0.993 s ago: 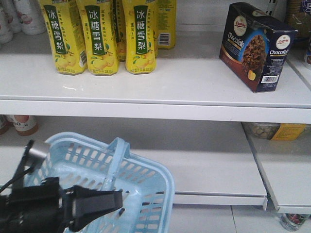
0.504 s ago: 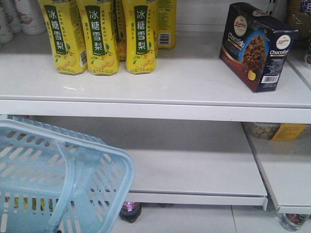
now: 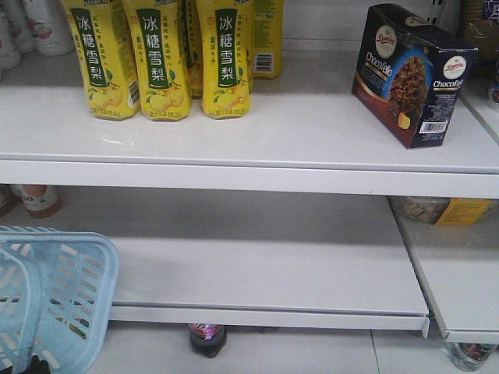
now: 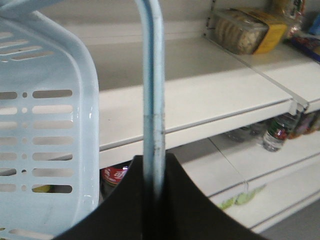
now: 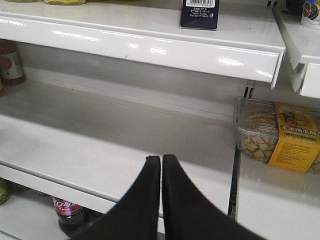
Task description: Left arm holds basket, right arm returns cookies
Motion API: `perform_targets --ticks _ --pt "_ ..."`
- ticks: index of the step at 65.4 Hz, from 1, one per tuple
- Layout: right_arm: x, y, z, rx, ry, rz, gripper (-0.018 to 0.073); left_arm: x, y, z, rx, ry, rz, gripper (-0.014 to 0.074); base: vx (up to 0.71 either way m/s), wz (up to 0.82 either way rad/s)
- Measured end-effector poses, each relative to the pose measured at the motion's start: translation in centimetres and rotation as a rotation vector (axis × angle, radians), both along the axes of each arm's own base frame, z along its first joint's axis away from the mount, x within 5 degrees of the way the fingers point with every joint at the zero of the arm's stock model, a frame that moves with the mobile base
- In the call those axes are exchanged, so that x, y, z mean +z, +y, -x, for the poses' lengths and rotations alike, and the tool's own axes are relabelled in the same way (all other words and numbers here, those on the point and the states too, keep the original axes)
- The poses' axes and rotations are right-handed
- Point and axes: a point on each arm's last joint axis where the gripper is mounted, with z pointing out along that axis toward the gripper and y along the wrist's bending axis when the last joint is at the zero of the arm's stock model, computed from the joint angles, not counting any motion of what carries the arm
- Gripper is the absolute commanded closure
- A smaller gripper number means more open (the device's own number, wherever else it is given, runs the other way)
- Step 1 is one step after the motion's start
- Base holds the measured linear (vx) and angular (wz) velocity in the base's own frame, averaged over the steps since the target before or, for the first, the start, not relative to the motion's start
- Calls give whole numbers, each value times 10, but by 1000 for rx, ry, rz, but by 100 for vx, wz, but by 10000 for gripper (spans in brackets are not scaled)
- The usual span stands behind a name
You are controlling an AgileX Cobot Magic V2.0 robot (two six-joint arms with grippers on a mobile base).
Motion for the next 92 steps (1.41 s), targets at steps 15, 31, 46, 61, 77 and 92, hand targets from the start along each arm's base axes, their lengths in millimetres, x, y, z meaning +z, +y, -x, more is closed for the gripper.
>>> perform_targets --ticks 15,31,46,61,77,92 --pt "0 0 0 0 0 0 567 -1 8 2 68 -115 16 603 0 0" --pt "0 0 0 0 0 0 567 5 17 4 182 -211 24 603 0 0" --pt "0 0 0 0 0 0 567 2 23 5 261 -198 -31 603 0 0" --pt "0 0 0 0 0 0 567 -1 29 5 369 -166 -46 603 0 0" --pt "0 0 0 0 0 0 567 -1 34 4 470 -162 -49 603 0 0" --pt "0 0 0 0 0 0 567 -1 35 4 486 -162 -50 603 0 0"
